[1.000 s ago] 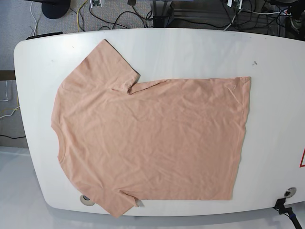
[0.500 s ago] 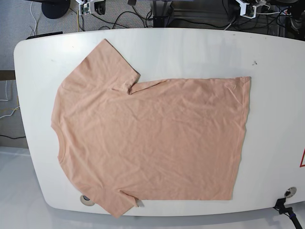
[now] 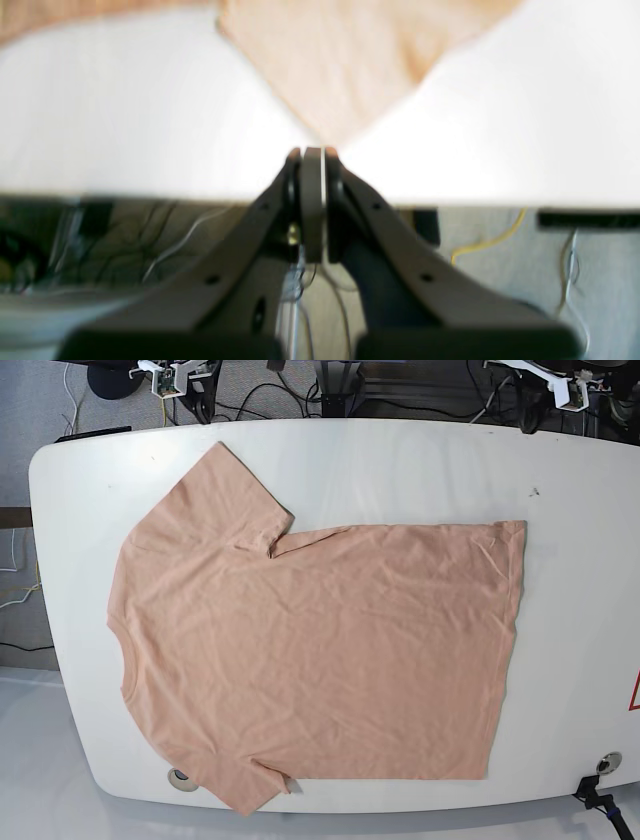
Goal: Fold the T-shirt properly
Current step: 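Move both grippers in over the side seam edge of the peach T-shirt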
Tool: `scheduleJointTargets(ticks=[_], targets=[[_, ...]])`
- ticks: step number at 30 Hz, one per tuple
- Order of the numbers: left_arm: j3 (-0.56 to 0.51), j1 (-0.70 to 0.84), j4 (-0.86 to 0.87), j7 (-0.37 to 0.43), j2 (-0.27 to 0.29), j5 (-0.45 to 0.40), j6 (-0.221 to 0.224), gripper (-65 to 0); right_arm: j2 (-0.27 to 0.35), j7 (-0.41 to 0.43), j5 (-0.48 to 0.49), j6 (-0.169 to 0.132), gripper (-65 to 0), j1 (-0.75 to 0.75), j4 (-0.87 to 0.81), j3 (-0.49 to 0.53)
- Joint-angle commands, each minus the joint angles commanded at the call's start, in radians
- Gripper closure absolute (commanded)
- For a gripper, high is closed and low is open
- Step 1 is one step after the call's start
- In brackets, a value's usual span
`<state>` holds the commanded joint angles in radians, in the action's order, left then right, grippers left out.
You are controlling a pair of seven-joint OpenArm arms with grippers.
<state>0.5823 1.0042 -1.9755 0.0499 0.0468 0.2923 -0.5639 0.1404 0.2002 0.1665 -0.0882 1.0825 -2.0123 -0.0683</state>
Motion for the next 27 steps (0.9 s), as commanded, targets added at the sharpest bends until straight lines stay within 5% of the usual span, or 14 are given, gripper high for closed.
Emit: scheduleJointTargets(ticks=[8, 12, 14, 19, 24, 27], targets=[[0.0, -0.094, 0.002, -0.041, -0.003, -0.005, 0.0, -2.7, -0.005, -0.009, 0.015, 0.002, -0.9, -0.084, 0.002, 0.003], [0.026, -0.14, 0.002, -0.117, -0.041, -0.002, 0.0, -2.9, 0.003, -0.087, 0.215, 0.002, -5.9, -0.133, 0.0, 0.002], [0.029, -0.167, 0.002, -0.124, -0.048, -0.002, -0.002, -8.4, 0.003, -0.14, 0.285, 0.002, -14.7, -0.157, 0.0, -0.005], [0.052, -0.23, 0.006, -0.124, -0.044, -0.002, -0.002, -34.5, 0.003, -0.21, 0.416, 0.002, -32.8, -0.187, 0.002, -0.026], [0.044, -0.293, 0.008, -0.146, -0.044, 0.002, -0.002, -35.1, 0.003, -0.302, 0.603, 0.002, -33.2, -0.224, 0.005, -0.028], [0.043, -0.361, 0.008, -0.265, -0.046, 0.058, -0.002, -35.2, 0.002, -0.385, 0.738, 0.006, -33.2, -0.244, 0.006, -0.069]])
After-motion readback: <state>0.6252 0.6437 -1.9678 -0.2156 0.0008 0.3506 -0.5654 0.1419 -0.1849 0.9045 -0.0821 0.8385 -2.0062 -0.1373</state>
